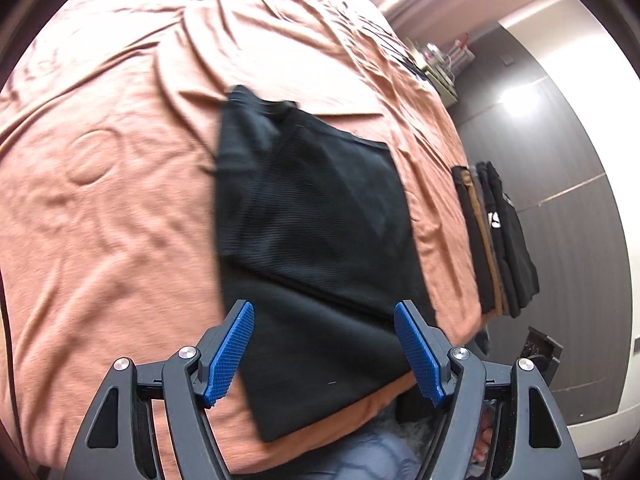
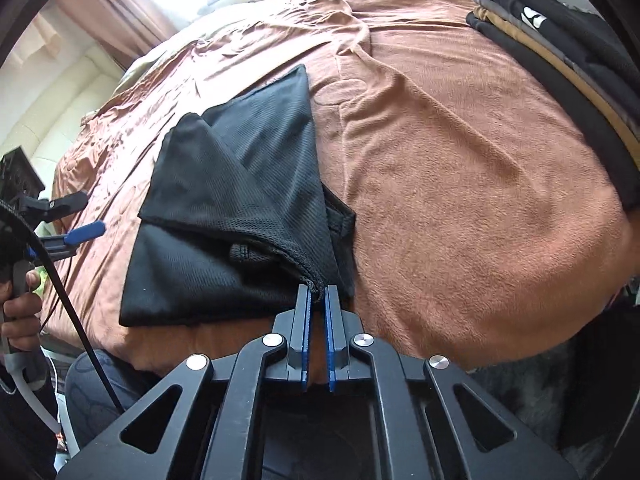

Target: Fold small clothes

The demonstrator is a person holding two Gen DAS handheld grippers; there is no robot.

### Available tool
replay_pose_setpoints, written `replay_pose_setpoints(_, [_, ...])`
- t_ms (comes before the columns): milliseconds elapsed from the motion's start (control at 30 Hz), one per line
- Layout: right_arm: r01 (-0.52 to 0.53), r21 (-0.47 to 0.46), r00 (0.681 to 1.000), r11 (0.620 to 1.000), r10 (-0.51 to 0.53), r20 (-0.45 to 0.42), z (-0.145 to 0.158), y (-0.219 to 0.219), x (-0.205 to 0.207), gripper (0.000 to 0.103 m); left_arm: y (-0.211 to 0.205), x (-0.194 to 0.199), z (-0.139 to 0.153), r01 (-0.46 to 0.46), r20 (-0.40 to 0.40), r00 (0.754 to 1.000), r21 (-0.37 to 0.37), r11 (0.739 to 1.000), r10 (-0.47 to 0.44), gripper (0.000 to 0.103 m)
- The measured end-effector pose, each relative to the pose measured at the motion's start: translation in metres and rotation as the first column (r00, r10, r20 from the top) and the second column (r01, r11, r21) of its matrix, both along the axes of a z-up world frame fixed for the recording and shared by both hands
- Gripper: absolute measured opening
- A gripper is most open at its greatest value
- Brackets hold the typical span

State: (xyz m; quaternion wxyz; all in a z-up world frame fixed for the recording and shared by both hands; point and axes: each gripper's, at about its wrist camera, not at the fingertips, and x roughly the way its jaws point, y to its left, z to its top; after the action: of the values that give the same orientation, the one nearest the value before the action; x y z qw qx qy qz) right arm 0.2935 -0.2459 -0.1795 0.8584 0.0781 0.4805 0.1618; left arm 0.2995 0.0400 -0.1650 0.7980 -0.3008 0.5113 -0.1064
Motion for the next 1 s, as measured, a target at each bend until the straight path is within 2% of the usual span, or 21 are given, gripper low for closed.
replay_pose_setpoints(133, [-0.029, -0.011, 1.000, 1.000, 0.029, -0.004, 0.013, 0.001, -0.003, 0.004, 0.014, -0.019, -0.011, -0.020, 0.012, 1.000, 0.010, 1.000, 0.020, 0.074])
replay_pose_setpoints(433, [-0.137, -0.166, 0.988, 0.977, 0.147, 0.054, 0.044, 0.024, 0.005, 0.007, 0.029, -0.057, -0.014, -0.027, 0.061, 0.998, 0.062, 0.998, 0.024, 0.074])
replay_pose_setpoints(500, [-0.167, -0.199, 0.981, 0.966, 0.183, 0.064, 0.049, 0.029, 0.008, 0.016, 0.030, -0.064, -0.015, -0.037, 0.062, 0.997, 0.053, 0.998, 0.034, 0.074])
replay_pose_setpoints(567, [-0.181, -0.229, 0.976, 0.957, 0.203, 0.078, 0.054, 0.032, 0.011, 0.046, 0.032, -0.069, -0.017, -0.049, 0.065, 0.997, 0.047, 0.998, 0.046, 0.073])
replay_pose_setpoints(633, [-0.185, -0.246, 0.971, 0.951, 0.216, 0.106, 0.060, 0.036, 0.013, 0.055, 0.035, -0.074, -0.020, -0.065, 0.069, 0.996, 0.041, 0.997, 0.062, 0.072])
replay_pose_setpoints(800, [-0.239, -0.286, 0.952, 0.928, 0.282, 0.119, 0.065, 0.059, 0.022, 0.054, 0.040, -0.082, -0.029, -0.091, 0.079, 0.993, 0.013, 0.996, 0.090, 0.065])
replay_pose_setpoints(1000, [-0.338, -0.323, 0.915, 0.884, 0.390, 0.108, 0.055, 0.097, 0.033, 0.054, 0.037, -0.083, -0.029, -0.112, 0.109, 0.988, -0.010, 0.994, 0.113, 0.064])
